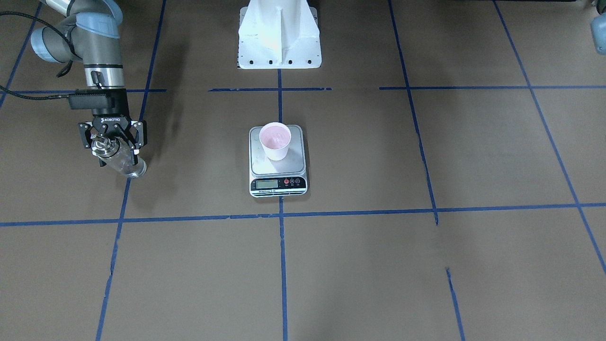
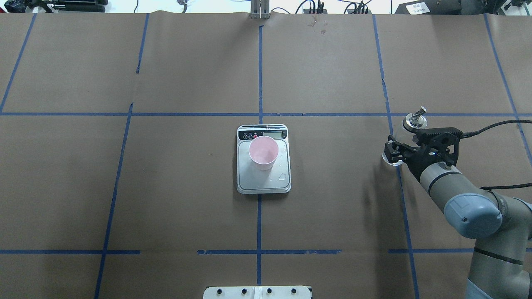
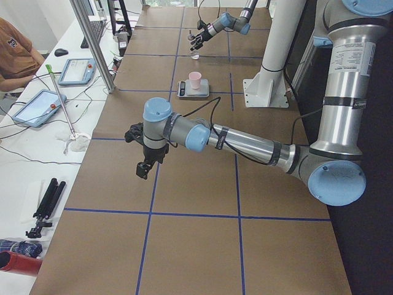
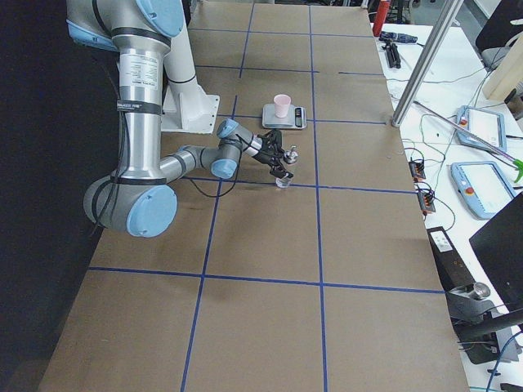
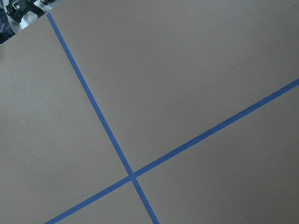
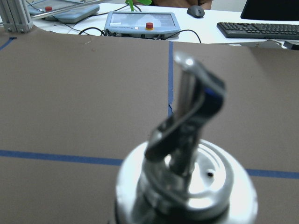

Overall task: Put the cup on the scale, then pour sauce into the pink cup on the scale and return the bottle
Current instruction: 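Lower the glass bottle with the right gripper onto the table, then open the right gripper and pull it back from the bottle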

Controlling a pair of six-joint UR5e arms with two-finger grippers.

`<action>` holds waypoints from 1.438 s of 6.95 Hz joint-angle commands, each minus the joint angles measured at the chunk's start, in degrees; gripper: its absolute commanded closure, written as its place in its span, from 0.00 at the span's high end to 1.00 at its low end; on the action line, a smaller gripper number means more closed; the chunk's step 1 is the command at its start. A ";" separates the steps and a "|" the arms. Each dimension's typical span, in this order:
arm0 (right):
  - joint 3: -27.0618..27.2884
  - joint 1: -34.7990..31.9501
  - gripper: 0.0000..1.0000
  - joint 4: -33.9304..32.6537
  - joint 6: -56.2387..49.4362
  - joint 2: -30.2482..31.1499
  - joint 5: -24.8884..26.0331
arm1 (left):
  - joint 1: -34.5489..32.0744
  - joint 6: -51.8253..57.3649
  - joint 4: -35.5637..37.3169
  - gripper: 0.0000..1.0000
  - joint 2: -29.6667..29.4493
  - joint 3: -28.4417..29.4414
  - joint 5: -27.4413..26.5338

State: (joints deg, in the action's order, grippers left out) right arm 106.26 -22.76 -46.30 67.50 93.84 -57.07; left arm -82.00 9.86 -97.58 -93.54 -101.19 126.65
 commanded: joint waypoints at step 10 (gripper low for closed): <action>7.71 1.23 1.00 -1.51 0.09 9.06 -14.36 | 0.00 0.07 0.02 1.00 -0.41 0.12 -0.09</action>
State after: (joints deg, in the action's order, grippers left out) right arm 111.69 -21.51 -47.14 67.55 100.63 -68.53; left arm -82.00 9.92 -97.56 -93.92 -101.11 126.56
